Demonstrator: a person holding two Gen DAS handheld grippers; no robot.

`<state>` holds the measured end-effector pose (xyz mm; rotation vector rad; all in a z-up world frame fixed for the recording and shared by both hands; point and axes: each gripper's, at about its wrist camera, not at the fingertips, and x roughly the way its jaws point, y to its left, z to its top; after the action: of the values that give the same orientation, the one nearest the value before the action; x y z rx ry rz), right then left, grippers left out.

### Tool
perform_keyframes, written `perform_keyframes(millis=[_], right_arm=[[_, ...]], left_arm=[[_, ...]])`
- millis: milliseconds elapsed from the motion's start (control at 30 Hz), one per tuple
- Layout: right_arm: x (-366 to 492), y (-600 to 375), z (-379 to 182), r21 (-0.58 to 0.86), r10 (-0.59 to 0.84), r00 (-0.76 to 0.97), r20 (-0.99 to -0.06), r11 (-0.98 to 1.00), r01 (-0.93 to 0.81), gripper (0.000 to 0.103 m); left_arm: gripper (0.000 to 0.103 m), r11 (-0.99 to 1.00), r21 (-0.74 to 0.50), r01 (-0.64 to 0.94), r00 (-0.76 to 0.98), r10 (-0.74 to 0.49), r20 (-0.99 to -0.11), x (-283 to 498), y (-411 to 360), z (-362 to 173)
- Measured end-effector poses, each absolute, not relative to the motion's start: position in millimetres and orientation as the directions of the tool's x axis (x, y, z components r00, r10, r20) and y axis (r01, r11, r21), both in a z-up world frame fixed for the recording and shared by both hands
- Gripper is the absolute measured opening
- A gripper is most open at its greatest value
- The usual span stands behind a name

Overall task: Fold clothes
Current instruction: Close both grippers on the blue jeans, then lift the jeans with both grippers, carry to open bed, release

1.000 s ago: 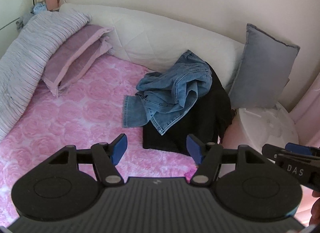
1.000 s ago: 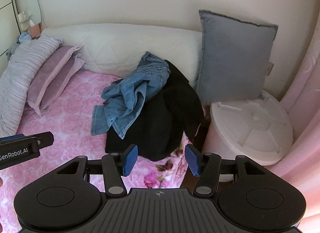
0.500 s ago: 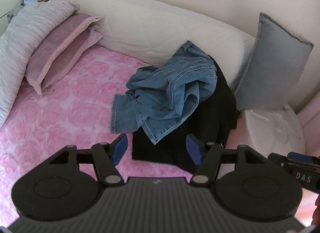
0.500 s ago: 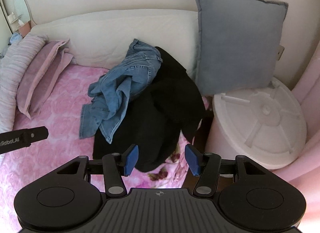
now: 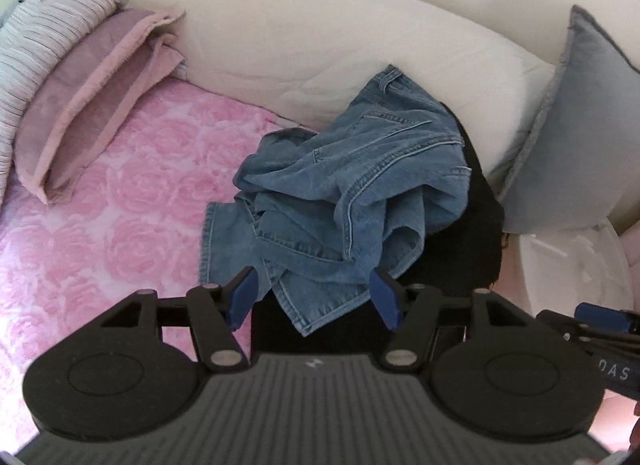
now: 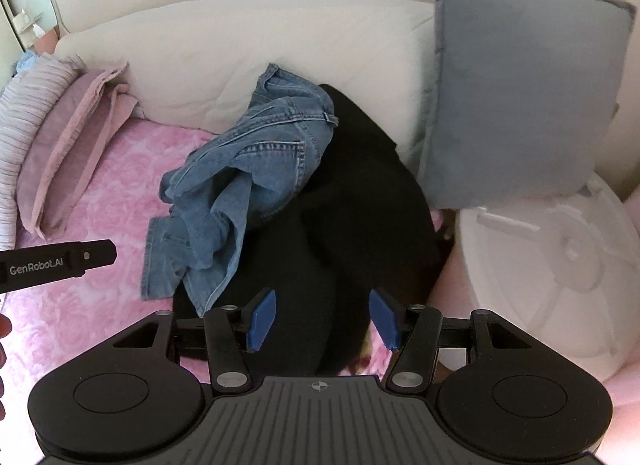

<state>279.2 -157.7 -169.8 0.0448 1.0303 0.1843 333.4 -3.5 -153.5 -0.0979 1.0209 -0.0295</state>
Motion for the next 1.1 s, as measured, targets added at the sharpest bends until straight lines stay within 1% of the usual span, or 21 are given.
perform_keyframes(millis=[167,333,400,667,733,800,833,867,900,933,967,1000,1100], right_arm=[[313,-151,-193,0.132,0.188,0.486,-0.854,0.980,-0.147,0.056],[346,-145,-215,0.141,0.202,0.471,-0.859,0.977,-0.162,0.056],[358,-142,-222,0.151,0.216,0.474,-0.853,0.974,-0.171,0.056],[390,-122,-241,0.138,0.249,0.517,-0.819,0.960,-0.244,0.056],[396,-117,-247,0.126,0.243,0.536,-0.808,0.961,-0.246,0.056],[401,-111,-254,0.090,0.223,0.550,-0.805,0.962,-0.259,0.056],[402,-108,-258,0.072,0.213,0.554,-0.805,0.961,-0.266,0.054],[404,-105,-262,0.054,0.204,0.557,-0.805,0.961,-0.273,0.036],[403,-103,-263,0.040,0.198,0.564,-0.802,0.959,-0.280,0.032],[402,-101,-264,0.027,0.193,0.570,-0.798,0.958,-0.287,0.029],[401,-100,-263,0.023,0.196,0.574,-0.795,0.956,-0.294,0.025],[400,-100,-261,0.020,0.199,0.578,-0.792,0.953,-0.301,0.021],[396,-98,-250,0.038,0.226,0.589,-0.776,0.948,-0.315,0.014]], left_arm=[[0.058,0.993,-0.116,0.014,0.507,-0.107,-0.855,367,-5,-178],[0.050,0.987,-0.152,0.047,0.494,-0.156,-0.855,393,-6,-200],[0.049,0.983,-0.172,0.061,0.489,-0.179,-0.853,401,-4,-209],[0.049,0.955,-0.277,0.104,0.478,-0.292,-0.828,430,-3,-236],[0.050,0.948,-0.298,0.110,0.473,-0.313,-0.823,437,-4,-245],[0.048,0.942,-0.317,0.110,0.468,-0.331,-0.819,441,-5,-252],[0.041,0.937,-0.331,0.116,0.469,-0.345,-0.813,443,-4,-254],[0.036,0.930,-0.348,0.123,0.469,-0.363,-0.805,443,-4,-255],[0.027,0.922,-0.364,0.130,0.469,-0.381,-0.797,444,-3,-257],[0.021,0.916,-0.378,0.134,0.471,-0.394,-0.789,444,-2,-256],[0.019,0.916,-0.377,0.136,0.479,-0.394,-0.785,442,-2,-255],[0.015,0.920,-0.366,0.139,0.492,-0.385,-0.781,440,-1,-251],[0.009,0.930,-0.342,0.135,0.534,-0.359,-0.765,431,5,-241]])
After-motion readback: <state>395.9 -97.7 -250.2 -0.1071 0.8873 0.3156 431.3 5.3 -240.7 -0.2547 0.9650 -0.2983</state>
